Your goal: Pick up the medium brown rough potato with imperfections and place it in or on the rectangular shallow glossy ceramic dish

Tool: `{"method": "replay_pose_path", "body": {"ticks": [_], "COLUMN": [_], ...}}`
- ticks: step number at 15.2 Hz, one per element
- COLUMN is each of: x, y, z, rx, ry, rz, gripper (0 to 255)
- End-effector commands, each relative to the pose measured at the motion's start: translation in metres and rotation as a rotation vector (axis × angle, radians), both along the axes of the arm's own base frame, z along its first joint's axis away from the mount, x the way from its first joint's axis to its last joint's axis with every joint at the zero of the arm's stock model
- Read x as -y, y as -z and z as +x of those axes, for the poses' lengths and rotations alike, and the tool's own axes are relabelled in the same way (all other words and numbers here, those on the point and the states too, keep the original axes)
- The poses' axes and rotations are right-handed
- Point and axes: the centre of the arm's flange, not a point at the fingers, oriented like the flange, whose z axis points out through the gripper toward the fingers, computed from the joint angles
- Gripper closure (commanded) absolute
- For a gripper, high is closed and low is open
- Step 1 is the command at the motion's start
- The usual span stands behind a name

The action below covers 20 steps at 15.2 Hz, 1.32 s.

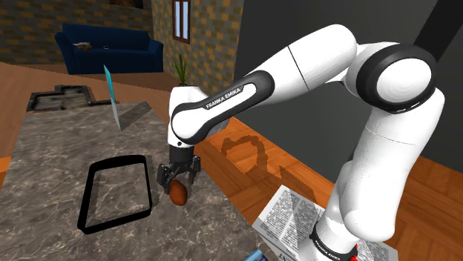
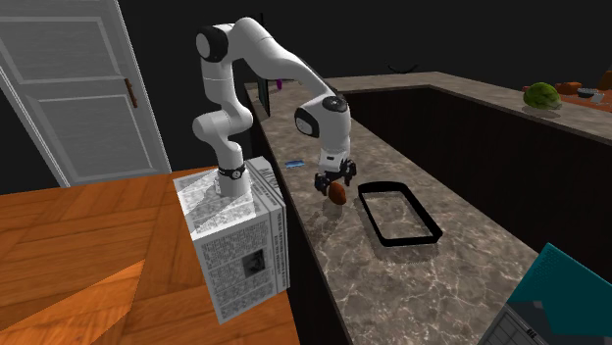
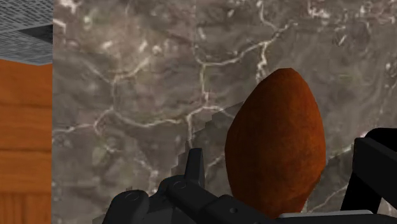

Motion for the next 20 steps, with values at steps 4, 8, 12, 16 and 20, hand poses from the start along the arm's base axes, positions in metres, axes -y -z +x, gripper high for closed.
{"method": "replay_pose_path", "body": {"ticks": [4,8,12,16,20], "x": [-0.0032,-0.0032,-0.0032,-0.0032,-0.0032], "y": [0.0126,0.0126,0.0124,0.0124,0.0073], "z": [-0.0014,-0.0014,-0.0014,-0.0013,-0.0015], "rx": [0.001,0.001,0.000,0.000,0.001], "ry": [0.000,0.000,0.000,0.000,0.000], "rz": [0.000,0.000,0.000,0.000,0.000], "gripper": [0,0,255,255,255]}}
